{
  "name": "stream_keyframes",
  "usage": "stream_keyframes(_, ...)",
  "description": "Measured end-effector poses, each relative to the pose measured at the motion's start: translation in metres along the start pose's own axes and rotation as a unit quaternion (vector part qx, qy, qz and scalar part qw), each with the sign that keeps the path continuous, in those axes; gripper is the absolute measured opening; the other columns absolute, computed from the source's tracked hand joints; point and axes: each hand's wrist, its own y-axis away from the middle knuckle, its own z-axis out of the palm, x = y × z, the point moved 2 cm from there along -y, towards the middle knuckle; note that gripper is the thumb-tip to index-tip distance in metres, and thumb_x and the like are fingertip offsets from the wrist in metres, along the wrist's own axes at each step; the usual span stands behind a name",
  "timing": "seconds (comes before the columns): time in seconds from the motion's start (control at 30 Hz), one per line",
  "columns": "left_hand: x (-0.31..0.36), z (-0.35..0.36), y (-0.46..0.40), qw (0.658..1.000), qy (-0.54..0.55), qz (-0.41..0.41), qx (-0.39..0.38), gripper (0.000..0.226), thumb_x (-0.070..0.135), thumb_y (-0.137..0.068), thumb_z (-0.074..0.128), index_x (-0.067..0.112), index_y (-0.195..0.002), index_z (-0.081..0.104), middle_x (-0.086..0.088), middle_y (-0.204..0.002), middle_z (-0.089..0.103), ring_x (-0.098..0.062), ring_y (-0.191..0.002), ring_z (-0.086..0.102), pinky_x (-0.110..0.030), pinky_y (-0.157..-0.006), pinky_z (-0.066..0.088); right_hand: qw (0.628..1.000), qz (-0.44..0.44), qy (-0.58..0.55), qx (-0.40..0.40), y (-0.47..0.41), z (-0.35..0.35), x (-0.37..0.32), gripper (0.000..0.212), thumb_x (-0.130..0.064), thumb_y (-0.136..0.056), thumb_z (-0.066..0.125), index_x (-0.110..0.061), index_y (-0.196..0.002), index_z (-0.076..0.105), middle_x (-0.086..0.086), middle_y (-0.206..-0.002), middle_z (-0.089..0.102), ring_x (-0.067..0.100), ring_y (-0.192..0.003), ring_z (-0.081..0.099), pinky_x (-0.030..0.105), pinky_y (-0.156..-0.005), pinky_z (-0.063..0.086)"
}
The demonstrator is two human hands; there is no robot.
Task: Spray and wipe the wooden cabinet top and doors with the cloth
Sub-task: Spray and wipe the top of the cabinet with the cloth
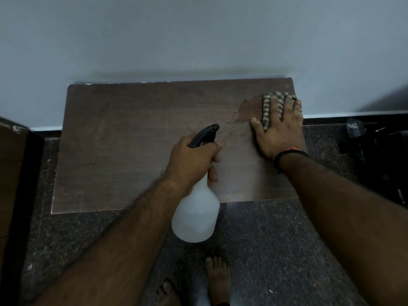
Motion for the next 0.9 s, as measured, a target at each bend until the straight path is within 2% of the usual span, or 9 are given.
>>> stream_keyframes(0.13,0.003,0.001,-0.003,1.000,0.025,-0.009,-0.003,0.018,0.016,-0.095,0.065,0.003,-0.108,0.066,-0.014,-0.087,0.070,-0.023,-0.039,0.055,-0.032,-0.046,0.050,1.000,-0.004,-0.002,0.000,-0.009,-0.001,0.000,0.083,-0.072,-0.096,0.023,-0.022,-0.160,0.008,0.017,-0.166,-0.003,0.036,-0.153,-0.008,0.047,-0.124,-0.002)
stream_keyframes(0.27,0.006,0.001,-0.007,1.000,0.014,-0.002,-0.015,0.024,0.019,-0.095,0.065,-0.002,-0.107,0.067,-0.015,-0.090,0.070,-0.024,-0.040,0.056,-0.035,-0.048,0.050,1.000,-0.002,-0.018,0.005,-0.022,-0.002,-0.001,0.082,-0.071,-0.095,0.026,-0.022,-0.160,0.011,0.017,-0.166,-0.003,0.036,-0.152,-0.008,0.048,-0.124,-0.002)
stream_keyframes(0.47,0.010,-0.003,-0.016,1.000,0.022,-0.009,-0.007,0.027,0.018,-0.096,0.065,-0.004,-0.111,0.066,-0.012,-0.082,0.068,-0.022,-0.037,0.056,-0.033,-0.045,0.049,0.999,0.009,-0.034,0.003,-0.039,-0.002,-0.002,0.084,-0.073,-0.094,0.029,-0.024,-0.160,0.012,0.015,-0.167,-0.005,0.037,-0.152,-0.010,0.050,-0.124,0.000)
stream_keyframes(0.57,0.011,-0.005,-0.019,0.999,0.030,-0.015,-0.006,0.029,0.018,-0.095,0.066,-0.004,-0.115,0.065,-0.014,-0.085,0.069,-0.023,-0.038,0.056,-0.033,-0.046,0.049,0.999,0.015,-0.039,0.001,-0.042,-0.003,-0.005,0.086,-0.076,-0.092,0.028,-0.025,-0.160,0.013,0.013,-0.167,-0.006,0.036,-0.152,-0.011,0.049,-0.124,-0.002)
stream_keyframes(0.7,0.011,-0.011,-0.020,0.999,0.049,-0.019,-0.002,0.023,0.017,-0.095,0.066,-0.001,-0.109,0.065,-0.013,-0.087,0.069,-0.023,-0.038,0.055,-0.033,-0.045,0.048,0.999,0.015,-0.031,-0.004,-0.042,-0.006,-0.010,0.088,-0.079,-0.091,0.025,-0.026,-0.160,0.011,0.012,-0.167,-0.005,0.035,-0.153,-0.010,0.048,-0.125,-0.004)
stream_keyframes(0.9,0.011,-0.027,-0.021,0.998,0.059,-0.016,0.008,0.027,0.019,-0.095,0.066,0.004,-0.118,0.064,-0.012,-0.091,0.070,-0.023,-0.039,0.056,-0.033,-0.045,0.048,0.999,-0.046,-0.029,-0.002,-0.037,0.006,-0.069,0.086,-0.078,-0.091,0.024,-0.027,-0.160,0.012,0.011,-0.168,0.000,0.035,-0.153,-0.007,0.049,-0.125,-0.004)
